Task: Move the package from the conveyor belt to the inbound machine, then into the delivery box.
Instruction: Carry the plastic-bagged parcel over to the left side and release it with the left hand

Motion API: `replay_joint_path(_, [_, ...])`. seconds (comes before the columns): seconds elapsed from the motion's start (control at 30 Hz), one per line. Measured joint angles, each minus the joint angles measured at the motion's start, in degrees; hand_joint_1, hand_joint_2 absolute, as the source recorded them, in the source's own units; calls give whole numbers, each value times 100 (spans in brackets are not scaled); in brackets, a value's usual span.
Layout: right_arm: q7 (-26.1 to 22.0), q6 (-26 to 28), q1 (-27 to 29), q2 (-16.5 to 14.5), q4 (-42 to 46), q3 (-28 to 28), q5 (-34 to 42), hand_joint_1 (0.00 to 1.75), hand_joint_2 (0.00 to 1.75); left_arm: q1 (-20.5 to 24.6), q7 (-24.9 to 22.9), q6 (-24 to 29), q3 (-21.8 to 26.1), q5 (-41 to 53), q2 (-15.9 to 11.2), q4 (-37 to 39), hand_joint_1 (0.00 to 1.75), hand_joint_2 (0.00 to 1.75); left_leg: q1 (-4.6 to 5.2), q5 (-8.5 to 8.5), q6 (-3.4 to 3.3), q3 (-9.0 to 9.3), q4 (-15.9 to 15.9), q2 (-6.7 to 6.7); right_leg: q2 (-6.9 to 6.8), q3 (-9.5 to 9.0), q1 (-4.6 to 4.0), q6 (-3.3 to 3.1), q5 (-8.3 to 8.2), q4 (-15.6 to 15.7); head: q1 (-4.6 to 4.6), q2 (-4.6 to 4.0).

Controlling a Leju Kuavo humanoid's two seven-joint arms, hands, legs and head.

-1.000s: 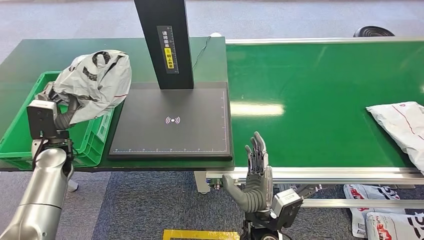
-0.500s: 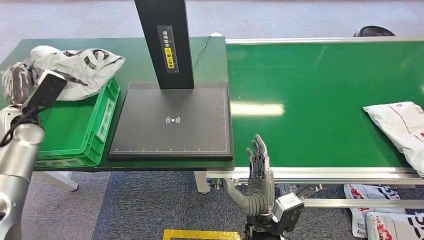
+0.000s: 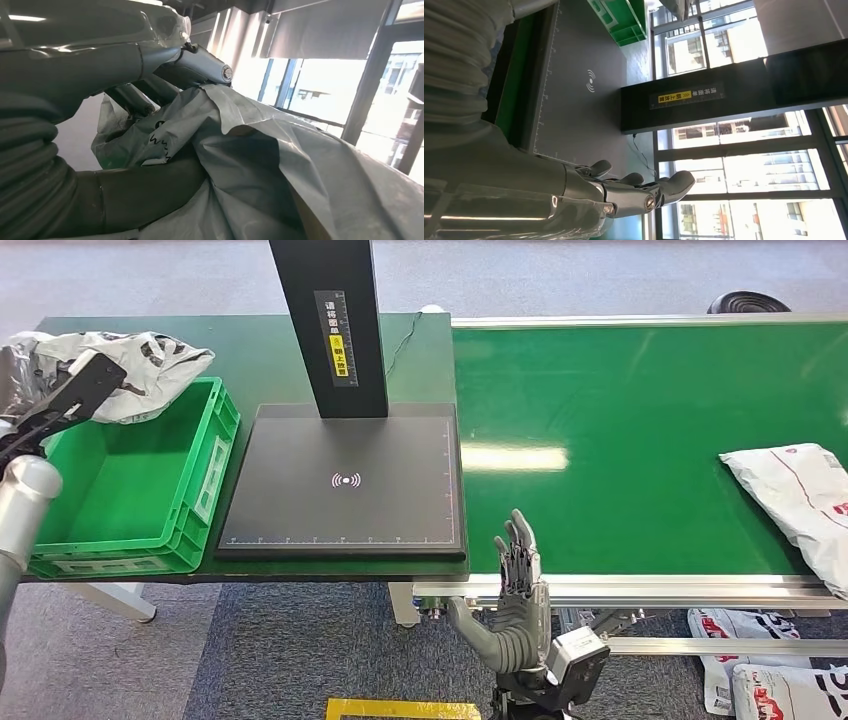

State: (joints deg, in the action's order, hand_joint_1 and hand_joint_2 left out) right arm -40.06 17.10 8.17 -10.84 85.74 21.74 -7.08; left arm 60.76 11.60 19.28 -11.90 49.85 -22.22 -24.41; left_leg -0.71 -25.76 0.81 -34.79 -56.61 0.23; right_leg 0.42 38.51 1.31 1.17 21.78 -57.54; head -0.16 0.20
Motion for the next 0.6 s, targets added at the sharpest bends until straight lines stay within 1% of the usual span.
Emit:
replay_joint_path(0.03, [0,-4,6,-8,0,-13,-7,0,175,9,-20,0,-15,16,-6,41,167,175,0,0,0,0,0,0,0,0,0,0,0,0,-1,0])
replay_joint_path(0.13, [0,-11,34,-36,0,-45,-57,0,175,20,-70,3,-51,64,-10,146,36,175,0,0,0,0,0,0,0,0,0,0,0,0,-1,0])
replay_joint_path(0.17, [0,-19,47,-47,0,-57,-84,0,175,19,-89,-5,-65,90,-9,174,0,175,0,0,0,0,0,0,0,0,0,0,0,0,-1,0])
replay_joint_path(0.33, [0,-110,124,-110,15,-145,-203,0,175,-9,-120,-230,-116,237,7,275,0,175,0,0,0,0,0,0,0,0,0,0,0,0,-2,0])
replay_joint_path(0.6, [0,-171,227,-175,99,-265,-306,0,175,-25,-135,-236,-117,335,60,337,0,175,0,0,0,0,0,-1,0,0,0,0,0,0,-1,0])
